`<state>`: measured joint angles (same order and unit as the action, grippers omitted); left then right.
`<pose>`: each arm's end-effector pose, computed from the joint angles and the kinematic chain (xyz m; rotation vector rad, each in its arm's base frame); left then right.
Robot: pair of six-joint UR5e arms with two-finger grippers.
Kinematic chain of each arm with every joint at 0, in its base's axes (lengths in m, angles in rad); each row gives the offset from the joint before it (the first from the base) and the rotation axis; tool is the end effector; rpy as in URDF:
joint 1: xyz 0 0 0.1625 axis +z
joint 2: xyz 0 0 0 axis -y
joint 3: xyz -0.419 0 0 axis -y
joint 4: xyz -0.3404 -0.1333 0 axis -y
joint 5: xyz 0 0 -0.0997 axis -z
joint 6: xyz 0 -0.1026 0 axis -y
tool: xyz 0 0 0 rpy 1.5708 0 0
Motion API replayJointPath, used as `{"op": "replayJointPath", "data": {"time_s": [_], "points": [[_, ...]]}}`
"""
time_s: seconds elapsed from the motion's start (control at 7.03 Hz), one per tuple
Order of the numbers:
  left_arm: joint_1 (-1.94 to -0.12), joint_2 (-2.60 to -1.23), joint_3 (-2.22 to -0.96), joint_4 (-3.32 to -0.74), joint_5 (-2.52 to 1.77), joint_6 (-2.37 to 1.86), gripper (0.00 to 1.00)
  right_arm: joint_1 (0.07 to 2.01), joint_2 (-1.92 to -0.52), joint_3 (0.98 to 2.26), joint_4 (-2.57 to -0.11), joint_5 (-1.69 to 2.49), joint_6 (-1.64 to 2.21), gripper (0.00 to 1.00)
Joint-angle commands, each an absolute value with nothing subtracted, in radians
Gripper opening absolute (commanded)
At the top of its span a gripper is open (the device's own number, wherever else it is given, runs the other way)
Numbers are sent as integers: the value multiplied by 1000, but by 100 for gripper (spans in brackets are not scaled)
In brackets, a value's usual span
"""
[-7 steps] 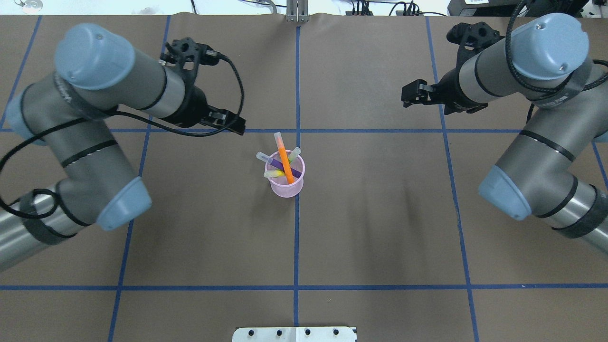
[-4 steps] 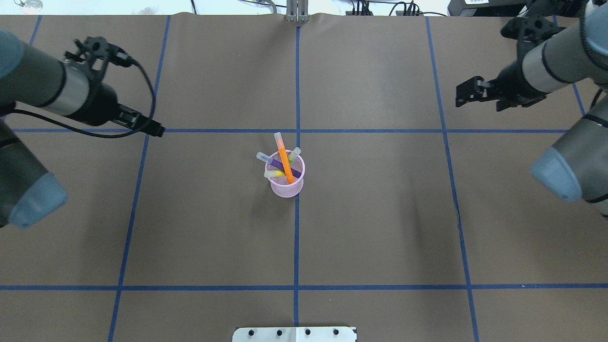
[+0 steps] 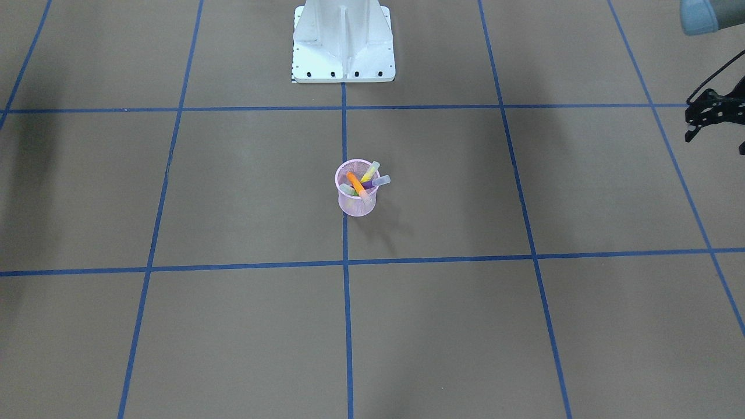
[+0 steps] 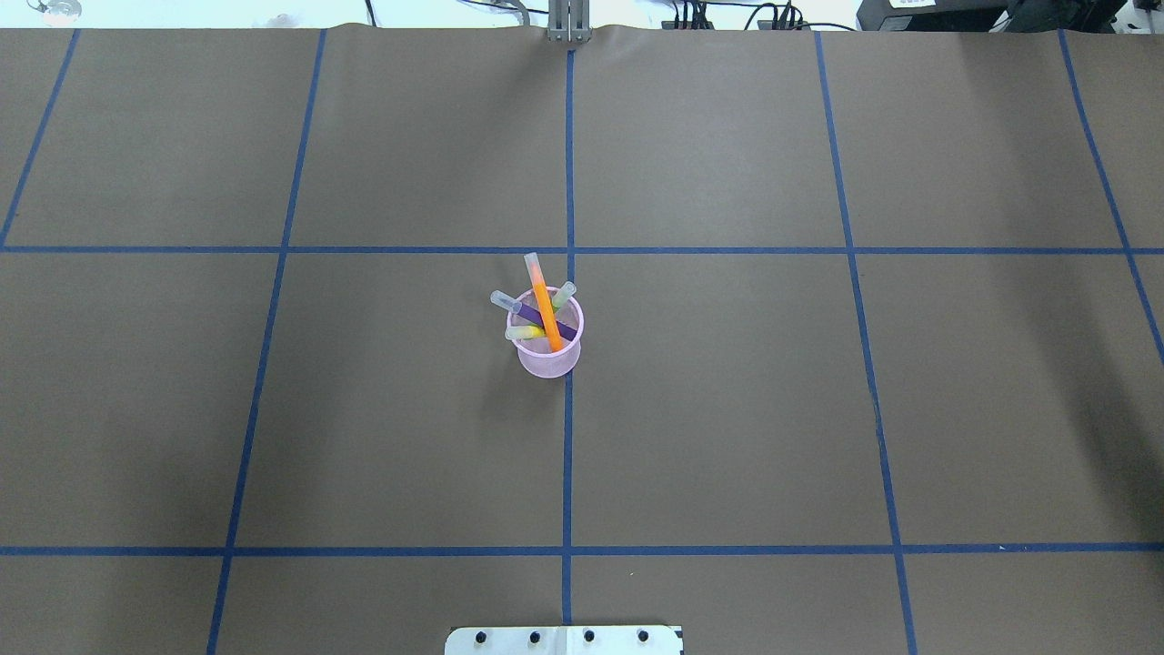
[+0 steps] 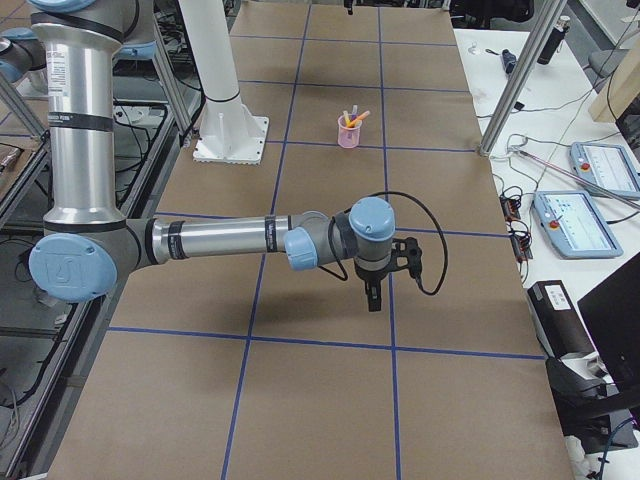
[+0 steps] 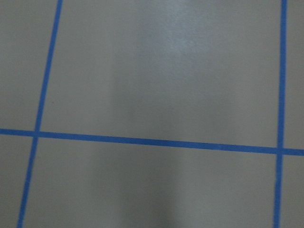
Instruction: Collect pens into pen holder
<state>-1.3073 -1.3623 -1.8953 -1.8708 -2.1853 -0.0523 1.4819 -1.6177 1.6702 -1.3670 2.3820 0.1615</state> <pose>0.0265 -0.3828 0.5694 0.3038 0.6640 0.3296 0.0201 -0.4382 0.6062 0.1394 -0.8302 -0.0357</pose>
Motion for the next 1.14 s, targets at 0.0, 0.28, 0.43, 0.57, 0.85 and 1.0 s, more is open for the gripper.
{"op": "replayJointPath", "data": {"time_s": [0.0, 0.28, 0.43, 0.57, 0.85, 1.0], "points": [[-1332, -1356, -1850, -1822, -2187, -38, 99, 1509, -1643, 1631, -1371, 2381, 97, 100], [-1333, -1356, -1848, -1821, -2187, -35, 99, 1508, -1651, 1628, -1371, 2347, 97, 100], [-1335, -1345, -1841, -1819, -2209, -47, 99, 1508, -1670, 1638, -1371, 2355, 97, 100], [-1351, -1359, -1829, -1809, -2336, -142, 99, 1508, -1667, 1647, -1374, 2356, 98, 100], [-1416, -1405, -1819, -1695, -2440, -116, 99, 1493, -1536, 1643, -1572, 2350, 98, 100], [-1460, -1410, -1809, -1681, -2438, -24, 99, 1493, -1487, 1644, -1665, 2346, 97, 100]]}}
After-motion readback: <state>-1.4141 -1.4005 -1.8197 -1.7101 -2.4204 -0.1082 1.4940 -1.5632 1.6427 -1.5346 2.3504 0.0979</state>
